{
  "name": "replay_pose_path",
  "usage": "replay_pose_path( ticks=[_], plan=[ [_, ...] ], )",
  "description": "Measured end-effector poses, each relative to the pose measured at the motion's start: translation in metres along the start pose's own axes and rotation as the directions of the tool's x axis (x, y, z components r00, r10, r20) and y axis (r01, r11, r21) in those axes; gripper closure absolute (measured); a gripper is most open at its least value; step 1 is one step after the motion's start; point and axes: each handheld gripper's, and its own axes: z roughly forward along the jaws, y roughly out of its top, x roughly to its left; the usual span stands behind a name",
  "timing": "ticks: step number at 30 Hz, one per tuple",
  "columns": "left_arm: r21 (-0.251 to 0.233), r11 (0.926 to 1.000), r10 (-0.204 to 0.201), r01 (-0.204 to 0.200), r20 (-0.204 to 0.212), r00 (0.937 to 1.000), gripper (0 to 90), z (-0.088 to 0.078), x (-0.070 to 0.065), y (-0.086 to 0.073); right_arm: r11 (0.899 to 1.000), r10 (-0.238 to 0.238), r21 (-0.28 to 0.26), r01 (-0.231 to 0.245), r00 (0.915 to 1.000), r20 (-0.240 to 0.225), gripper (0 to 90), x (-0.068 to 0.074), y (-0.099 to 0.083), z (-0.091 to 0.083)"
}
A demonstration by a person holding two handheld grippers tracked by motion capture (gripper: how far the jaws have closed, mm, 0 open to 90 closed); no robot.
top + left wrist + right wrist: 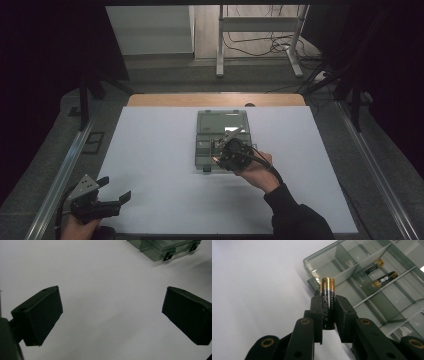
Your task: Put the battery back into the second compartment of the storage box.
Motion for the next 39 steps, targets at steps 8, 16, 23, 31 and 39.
replay_pose_path(
  ticks=[8, 16, 23, 31, 39],
  plan=[
    [0.000, 1.0000, -0.001, 0.001, 0.001, 1.0000, 3.4, 0.000, 0.000, 0.000, 1.000, 0.026, -0.011, -0.026, 0.9992, 0.031, 77.4, -0.009, 0.004, 0.002],
    [0.003, 1.0000, 0.001, -0.001, 0.002, 1.0000, 3.4, 0.000, 0.001, 0.000, 0.999, 0.044, -0.019, -0.043, 0.9982, 0.041, 77.4, -0.016, 0.012, 0.005],
    [0.001, 1.0000, 0.000, 0.000, 0.003, 1.0000, 3.5, 0.000, 0.001, 0.000, 0.998, 0.054, -0.021, -0.053, 0.9973, 0.049, 77.4, -0.023, 0.019, 0.009],
    [0.000, 1.0000, -0.003, 0.003, 0.004, 1.0000, 3.5, 0.000, 0.001, 0.000, 0.997, 0.078, -0.022, -0.077, 0.9950, 0.062, 77.4, -0.031, 0.028, 0.010],
    [0.000, 1.0000, -0.002, 0.002, 0.004, 1.0000, 3.5, 0.000, 0.001, 0.000, 0.995, 0.099, -0.033, -0.096, 0.9913, 0.086, 77.4, -0.039, 0.034, 0.010]
  ],
)
